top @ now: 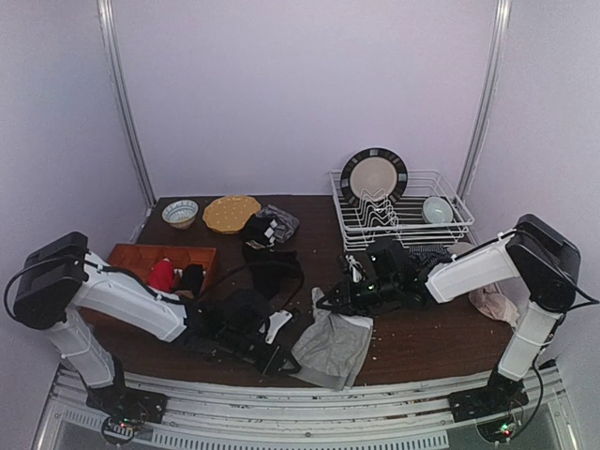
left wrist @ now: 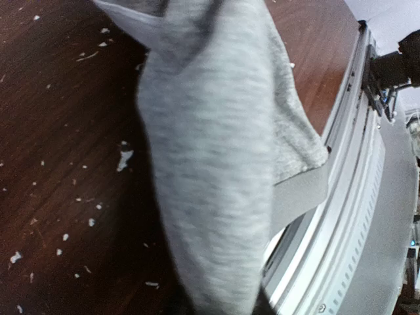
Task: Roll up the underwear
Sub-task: Fold the underwear at the center of the board.
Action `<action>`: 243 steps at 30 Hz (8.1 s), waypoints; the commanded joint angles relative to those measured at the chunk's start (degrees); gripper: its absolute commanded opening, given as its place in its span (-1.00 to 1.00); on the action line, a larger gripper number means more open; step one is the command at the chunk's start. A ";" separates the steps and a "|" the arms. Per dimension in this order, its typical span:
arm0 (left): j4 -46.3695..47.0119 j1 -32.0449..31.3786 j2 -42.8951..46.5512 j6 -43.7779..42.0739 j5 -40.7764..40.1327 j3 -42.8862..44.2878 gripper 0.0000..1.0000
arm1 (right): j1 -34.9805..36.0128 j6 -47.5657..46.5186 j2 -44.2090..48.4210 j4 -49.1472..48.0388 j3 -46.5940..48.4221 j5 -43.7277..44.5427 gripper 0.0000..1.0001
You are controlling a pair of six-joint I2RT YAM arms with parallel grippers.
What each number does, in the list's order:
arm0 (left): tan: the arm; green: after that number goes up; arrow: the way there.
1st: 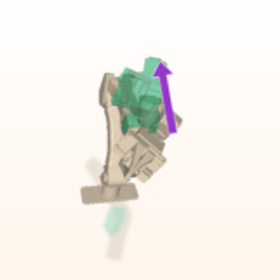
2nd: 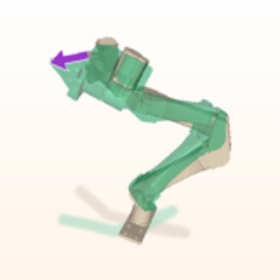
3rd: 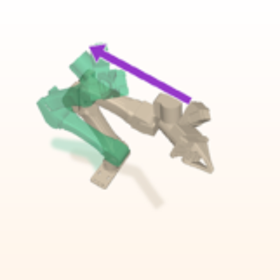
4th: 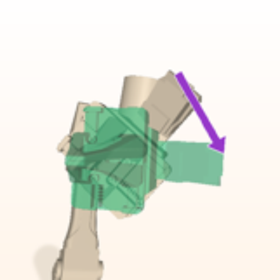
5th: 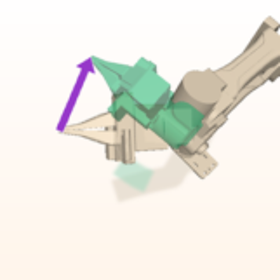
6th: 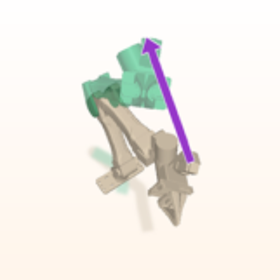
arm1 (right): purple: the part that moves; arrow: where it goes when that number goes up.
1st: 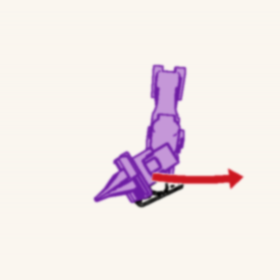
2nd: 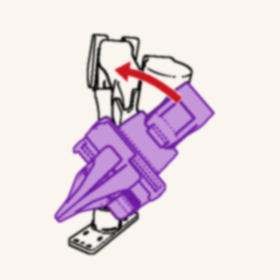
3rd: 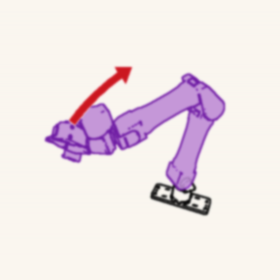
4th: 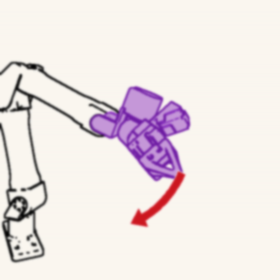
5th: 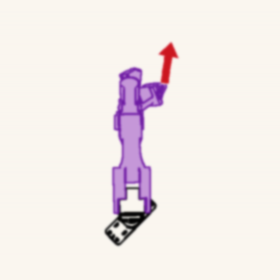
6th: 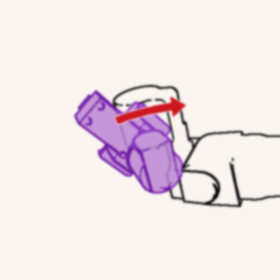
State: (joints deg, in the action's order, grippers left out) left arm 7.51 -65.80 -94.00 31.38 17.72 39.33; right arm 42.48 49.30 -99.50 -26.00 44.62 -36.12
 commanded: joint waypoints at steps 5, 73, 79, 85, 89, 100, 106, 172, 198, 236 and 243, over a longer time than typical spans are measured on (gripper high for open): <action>-13.32 -0.32 4.42 -0.57 -10.50 5.10 -1.00 | -0.55 0.80 0.81 -0.19 -1.28 3.48 -1.00; -33.53 -13.43 -11.33 10.76 -39.44 22.16 -1.00 | -1.85 2.18 -8.77 27.73 15.98 12.43 -0.03; -32.21 -12.44 -9.70 11.03 -40.98 21.05 -1.00 | 1.20 0.98 -3.66 36.14 20.76 17.65 0.03; -30.25 -12.47 -8.50 10.31 -40.86 19.92 -1.00 | 4.53 3.01 -6.07 36.35 24.87 17.29 0.07; -30.44 -12.50 -8.27 10.31 -41.17 19.75 -1.00 | 4.89 4.11 -8.70 37.38 26.92 16.85 0.08; -29.57 -12.51 -8.39 9.35 -41.44 19.73 -1.00 | 5.59 5.84 -14.48 38.45 31.06 15.33 -0.09; -31.51 -12.80 -7.20 9.37 -43.23 19.81 -1.00 | 5.61 6.16 -12.87 34.19 29.09 13.75 -1.00; -54.71 -24.28 -24.24 -6.36 -45.43 51.79 -1.00 | -5.41 15.18 -1.37 -40.48 -34.22 6.68 -1.00; -57.80 -25.08 -28.63 -9.13 -45.36 57.74 -1.00 | -5.29 7.28 39.28 23.50 -33.82 23.80 -1.00; -39.17 -18.72 -12.44 -11.66 -33.68 40.88 0.35 | -5.17 1.82 53.28 49.16 -24.21 27.74 0.31; -34.23 -14.80 -15.43 -10.97 -31.52 42.75 0.11 | -5.13 -0.60 57.43 54.30 -21.17 29.65 0.09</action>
State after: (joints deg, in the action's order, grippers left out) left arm -32.34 -81.95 -107.37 19.77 -16.05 80.86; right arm 37.54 51.20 -42.98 23.16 22.20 -8.12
